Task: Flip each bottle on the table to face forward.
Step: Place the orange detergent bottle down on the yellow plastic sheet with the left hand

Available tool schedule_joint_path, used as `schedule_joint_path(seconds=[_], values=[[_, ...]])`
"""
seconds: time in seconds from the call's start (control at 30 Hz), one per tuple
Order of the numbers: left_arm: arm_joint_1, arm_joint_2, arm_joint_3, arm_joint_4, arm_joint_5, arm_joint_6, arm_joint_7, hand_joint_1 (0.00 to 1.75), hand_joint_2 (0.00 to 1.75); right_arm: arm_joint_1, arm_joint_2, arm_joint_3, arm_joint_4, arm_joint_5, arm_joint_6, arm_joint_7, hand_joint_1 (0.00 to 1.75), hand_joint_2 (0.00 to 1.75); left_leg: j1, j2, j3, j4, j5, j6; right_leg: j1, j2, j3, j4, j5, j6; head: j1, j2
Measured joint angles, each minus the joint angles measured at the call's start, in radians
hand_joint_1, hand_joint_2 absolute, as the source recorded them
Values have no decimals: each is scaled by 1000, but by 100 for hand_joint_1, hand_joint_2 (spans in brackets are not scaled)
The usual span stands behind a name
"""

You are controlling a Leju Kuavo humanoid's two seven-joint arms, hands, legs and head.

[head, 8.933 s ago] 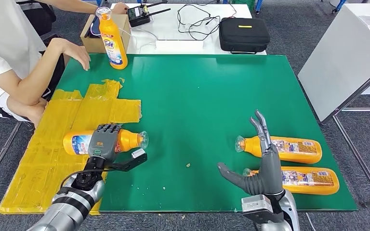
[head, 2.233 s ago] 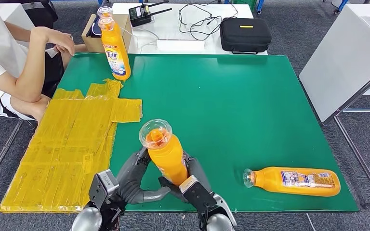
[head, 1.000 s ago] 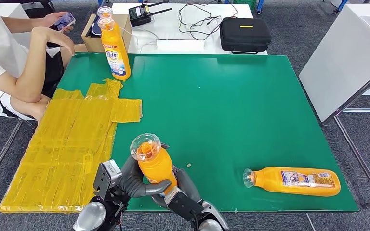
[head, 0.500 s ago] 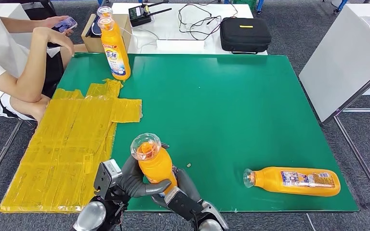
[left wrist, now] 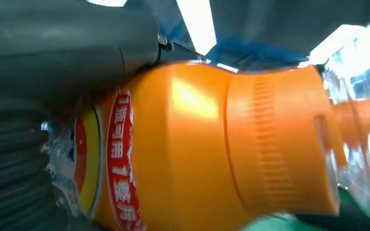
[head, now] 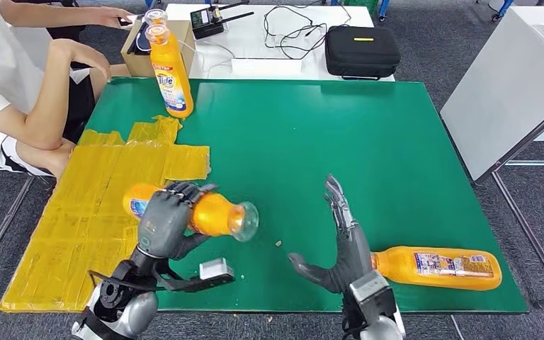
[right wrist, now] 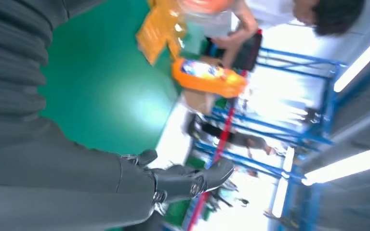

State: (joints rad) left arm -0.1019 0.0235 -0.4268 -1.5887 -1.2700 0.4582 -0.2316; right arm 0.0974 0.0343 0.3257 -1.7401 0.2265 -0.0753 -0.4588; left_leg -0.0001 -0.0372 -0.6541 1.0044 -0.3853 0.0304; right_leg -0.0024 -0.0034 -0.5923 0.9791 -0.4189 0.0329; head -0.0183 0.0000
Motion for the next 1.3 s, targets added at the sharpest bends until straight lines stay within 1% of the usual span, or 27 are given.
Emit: schedule_joint_path(seconds=[0.03, 0.07, 0.17, 0.27, 0.33, 0.47, 0.63, 0.73, 0.83, 0.97, 1.07, 1.17, 1.3], values=[[0, 0, 0, 1, -27, 7, 5, 175, 175, 9, -1, -11, -21, 5, -1, -7, 0, 175, 0, 1, 0, 0, 0, 0, 0, 0, 0, 0, 0, 0, 0, 0], [-1, 0, 1, 1, -7, 12, 9, 175, 175, 18, -1, -20, -38, 9, -2, -11, 0, 175, 0, 2, 0, 0, 0, 0, 0, 1, 0, 0, 0, 0, 0, 0], [-4, 0, 1, 2, 124, 19, 16, 175, 175, 34, -2, -40, -73, 15, -8, -18, 0, 175, 0, 3, 0, 0, 0, 0, 0, 1, -1, 0, 0, 0, 0, 0], [-4, -1, 1, 2, 148, 24, 19, 175, 175, 43, -3, -51, -93, 18, -12, -20, 0, 175, 0, 3, 0, 0, 0, 0, 1, 1, -1, 0, 0, 0, 0, 0], [-5, -1, 1, 4, 117, 36, 30, 175, 175, 48, -3, -56, -102, 22, -20, -24, 0, 175, 1, 4, 0, 0, 0, 0, 1, 1, -1, 0, 0, 0, 0, 0], [-12, -1, 0, 16, 1, 62, 81, 175, 175, 57, -3, -65, -124, 29, -44, -32, 0, 175, 1, 4, 0, 0, 0, 0, 1, 2, -1, 0, 0, 0, 0, 0], [-33, 0, -4, 42, -71, 78, 132, 175, 175, 59, -3, -74, -140, 35, -61, -34, 0, 175, 0, 4, 0, 0, 0, 0, 1, 2, -1, 0, 0, 0, 0, 0], [-51, 1, -9, 66, -148, 76, 168, 175, 175, 58, -6, -75, -145, 59, -79, -39, 0, 175, 0, 3, 0, 0, 0, 0, 1, 2, -1, 0, 0, 0, 0, 0], [-85, 3, -18, 131, -223, 66, 202, 175, 175, 47, -14, -75, -147, 75, -87, -41, 0, 175, 0, 4, 0, 0, 0, 0, 1, 2, -1, 0, 0, 0, 0, 0], [-156, 2, -35, 267, -280, 68, 252, 175, 175, 18, -22, -74, -145, 78, -75, -38, 0, 175, 1, 4, 0, 0, 0, 0, 1, 2, -1, 0, 1, 0, 0, 0], [-224, 1, -58, 395, -295, 67, 307, 175, 175, -10, -26, -65, -137, 81, -67, -33, 0, 175, 1, 4, 0, 0, 1, 0, 1, 2, 0, 0, 1, 0, 0, 0], [-276, 1, -82, 503, -299, 81, 351, 175, 175, -27, -28, -53, -128, 86, -66, -28, 0, 175, 1, 4, 0, 0, 1, -1, 1, 2, 0, 0, 1, 0, 0, 0], [-308, 1, -99, 595, -300, 85, 377, 175, 175, -34, -35, -42, -121, 94, -74, -26, 0, 175, 0, 4, 0, 0, 1, -1, 1, 2, 0, 0, 1, 0, 0, 0]])
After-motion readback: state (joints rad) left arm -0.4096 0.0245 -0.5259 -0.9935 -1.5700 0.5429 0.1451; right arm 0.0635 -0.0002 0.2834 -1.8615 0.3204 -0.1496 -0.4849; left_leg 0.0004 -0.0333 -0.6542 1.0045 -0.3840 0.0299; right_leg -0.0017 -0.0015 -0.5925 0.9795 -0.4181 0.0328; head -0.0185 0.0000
